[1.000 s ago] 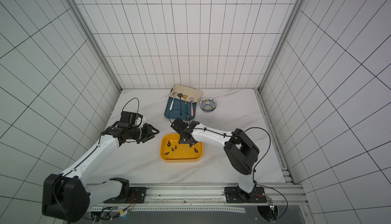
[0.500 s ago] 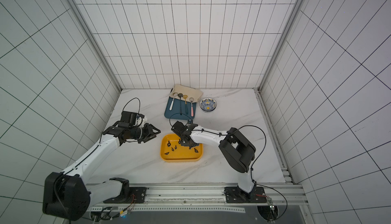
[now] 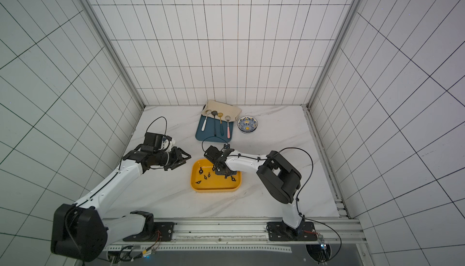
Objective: Take out the wing nut from the storage box
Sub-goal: Pick up the wing nut from the storage box, then place the wing nut at the center of the board.
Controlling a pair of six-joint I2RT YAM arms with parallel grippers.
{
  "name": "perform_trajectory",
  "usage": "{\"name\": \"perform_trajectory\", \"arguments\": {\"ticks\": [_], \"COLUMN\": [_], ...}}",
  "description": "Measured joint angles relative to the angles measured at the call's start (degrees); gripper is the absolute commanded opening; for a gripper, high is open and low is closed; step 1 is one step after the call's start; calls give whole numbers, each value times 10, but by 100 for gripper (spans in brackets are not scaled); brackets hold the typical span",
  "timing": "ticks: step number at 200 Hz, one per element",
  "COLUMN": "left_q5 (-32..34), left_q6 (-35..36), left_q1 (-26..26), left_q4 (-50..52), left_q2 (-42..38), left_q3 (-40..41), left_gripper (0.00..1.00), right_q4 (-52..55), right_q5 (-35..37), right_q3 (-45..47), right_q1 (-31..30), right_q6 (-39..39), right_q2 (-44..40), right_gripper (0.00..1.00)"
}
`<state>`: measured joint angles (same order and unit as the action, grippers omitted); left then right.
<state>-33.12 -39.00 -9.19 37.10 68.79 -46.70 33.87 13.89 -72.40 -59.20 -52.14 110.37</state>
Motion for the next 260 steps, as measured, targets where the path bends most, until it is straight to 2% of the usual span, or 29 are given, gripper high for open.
{"name": "perform_trajectory", "arguments": {"ticks": [6, 78, 118, 139, 165, 197, 229, 260], "left_q5": [1, 4, -11, -6, -7, -29, -37, -43], "left_q6": [0, 0, -24, -45, -62, -90, -123, -144], "left_q1": [0, 0, -6, -52, -130, -197, -226, -228], "left_q4": [0, 0, -19, -49, -83, -172, -239, -267], "left_q2": [0, -1, -8, -13, 29, 142, 226, 263], "left_q3": [0, 0, 0, -10, -74, -155, -181, -188], "left_gripper": [44, 43, 43, 43, 43, 40, 40, 39], "right_q4": [0, 11, 36, 39, 43, 41, 17, -15], "right_q5": [0, 9, 31, 36, 43, 36, 1, -17], "right_q3": [0, 0, 0, 3, 20, 44, 80, 85], "right_q1": [0, -3, -3, 10, 61, 156, 239, 263], "right_q6": [0, 18, 53, 75, 108, 152, 172, 185], "right_q2": [0, -13, -91, -141, -199, -214, -203, -171], "right_gripper": [0, 0, 0, 0, 0, 0, 0, 0]}}
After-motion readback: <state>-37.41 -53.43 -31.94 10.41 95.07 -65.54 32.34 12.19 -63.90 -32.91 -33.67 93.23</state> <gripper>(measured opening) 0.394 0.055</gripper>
